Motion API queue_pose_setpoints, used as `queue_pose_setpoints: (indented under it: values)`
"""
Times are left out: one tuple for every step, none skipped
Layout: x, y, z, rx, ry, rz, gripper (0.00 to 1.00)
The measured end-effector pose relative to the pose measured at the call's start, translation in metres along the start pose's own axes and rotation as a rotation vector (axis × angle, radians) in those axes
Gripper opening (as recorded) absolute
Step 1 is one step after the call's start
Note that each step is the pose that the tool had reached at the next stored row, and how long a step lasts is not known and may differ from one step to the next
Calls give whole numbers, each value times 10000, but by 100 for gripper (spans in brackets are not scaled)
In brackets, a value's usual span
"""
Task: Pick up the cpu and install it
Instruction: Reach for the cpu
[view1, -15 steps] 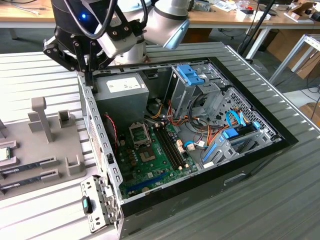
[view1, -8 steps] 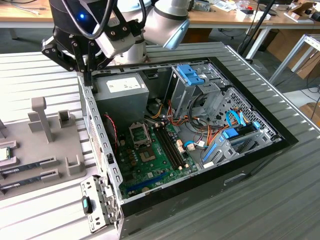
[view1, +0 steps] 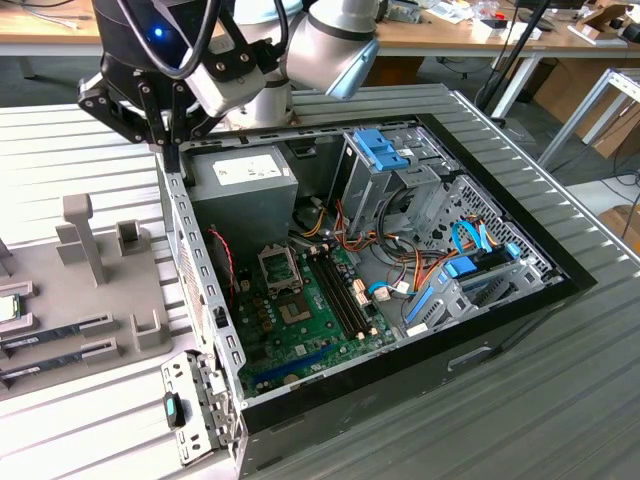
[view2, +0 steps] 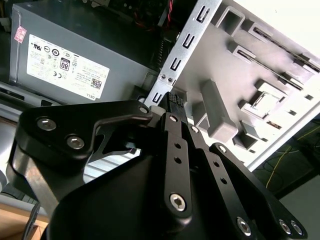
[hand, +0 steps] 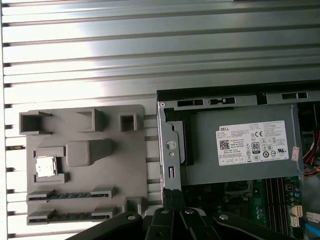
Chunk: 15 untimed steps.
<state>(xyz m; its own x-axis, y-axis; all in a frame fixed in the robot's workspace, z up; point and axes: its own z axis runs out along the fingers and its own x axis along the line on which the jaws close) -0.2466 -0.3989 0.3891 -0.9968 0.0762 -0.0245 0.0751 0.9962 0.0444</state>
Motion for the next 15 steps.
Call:
queue_pose_setpoints:
  values:
    - [5, 0, 0, 0, 0, 0, 11]
    - [11, -1, 0, 0, 0, 1, 11]
    - [15, -1, 0, 0, 0, 0, 11]
    - [18, -1, 0, 0, 0, 0, 11]
    - [23, -2, 0, 0, -1, 0, 11]
    - [27, -2, 0, 0, 0, 0, 11]
    - [33, -3, -1, 0, 0, 1, 11]
    - [39, -3, -1, 0, 0, 1, 11]
    - [54, -4, -1, 1, 1, 1, 11]
    - [64, -5, -1, 0, 0, 0, 11]
    - [77, -6, -1, 0, -1, 0, 11]
    - [87, -7, -1, 0, 0, 0, 11]
    - [94, -7, -1, 0, 0, 0, 11]
    - [100, -8, -1, 0, 0, 0, 11]
    - [105, -8, -2, 0, 0, 0, 11]
